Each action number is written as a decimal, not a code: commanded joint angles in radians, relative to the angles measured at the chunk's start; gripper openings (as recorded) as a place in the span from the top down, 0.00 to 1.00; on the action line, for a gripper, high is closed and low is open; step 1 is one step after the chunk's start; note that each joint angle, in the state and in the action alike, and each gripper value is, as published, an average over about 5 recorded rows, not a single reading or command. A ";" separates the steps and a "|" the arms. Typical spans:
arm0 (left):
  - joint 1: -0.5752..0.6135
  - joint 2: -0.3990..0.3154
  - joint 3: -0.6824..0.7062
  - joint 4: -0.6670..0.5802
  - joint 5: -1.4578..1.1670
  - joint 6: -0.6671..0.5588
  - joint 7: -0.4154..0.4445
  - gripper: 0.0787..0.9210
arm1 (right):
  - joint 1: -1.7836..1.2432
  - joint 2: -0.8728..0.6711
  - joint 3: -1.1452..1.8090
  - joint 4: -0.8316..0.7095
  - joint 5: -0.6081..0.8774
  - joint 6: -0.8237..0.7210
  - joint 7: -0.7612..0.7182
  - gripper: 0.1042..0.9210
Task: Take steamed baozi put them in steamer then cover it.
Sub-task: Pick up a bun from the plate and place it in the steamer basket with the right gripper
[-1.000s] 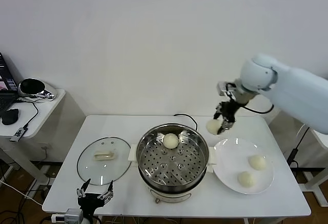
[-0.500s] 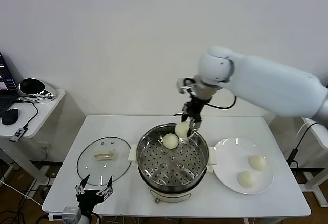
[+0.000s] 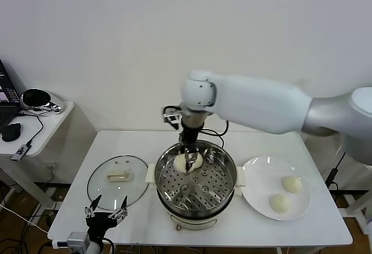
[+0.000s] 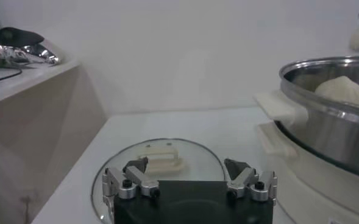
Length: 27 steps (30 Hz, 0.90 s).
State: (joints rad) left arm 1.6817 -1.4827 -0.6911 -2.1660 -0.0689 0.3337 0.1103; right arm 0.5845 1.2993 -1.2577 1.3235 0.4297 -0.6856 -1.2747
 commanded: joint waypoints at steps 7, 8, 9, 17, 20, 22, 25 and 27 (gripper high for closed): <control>-0.008 0.005 -0.001 0.011 -0.031 0.001 0.002 0.12 | -0.059 0.105 -0.054 -0.071 -0.011 -0.041 0.045 0.44; -0.009 0.006 -0.001 0.014 -0.032 0.001 0.002 0.12 | -0.064 0.104 -0.053 -0.073 -0.017 -0.041 0.047 0.44; -0.010 0.006 -0.001 0.016 -0.033 0.000 0.002 0.12 | -0.069 0.104 -0.053 -0.074 -0.022 -0.041 0.051 0.44; -0.012 0.004 0.004 0.024 -0.033 0.000 0.001 0.12 | -0.104 0.112 -0.034 -0.096 -0.037 -0.041 0.072 0.44; -0.012 0.003 0.005 0.026 -0.033 0.000 0.001 0.12 | -0.116 0.119 -0.030 -0.105 -0.048 -0.041 0.077 0.44; -0.012 0.003 0.005 0.027 -0.033 0.000 0.001 0.12 | -0.125 0.123 -0.026 -0.112 -0.057 -0.041 0.081 0.44; -0.013 0.003 0.004 0.030 -0.033 -0.001 0.001 0.12 | -0.134 0.128 -0.018 -0.121 -0.064 -0.041 0.084 0.44; -0.014 0.003 0.004 0.033 -0.033 -0.001 0.001 0.12 | -0.135 0.129 -0.015 -0.121 -0.065 -0.041 0.084 0.44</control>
State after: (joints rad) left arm 1.6690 -1.4796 -0.6868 -2.1374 -0.1008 0.3336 0.1115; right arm 0.4719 1.4160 -1.2789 1.2182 0.3770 -0.7224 -1.2011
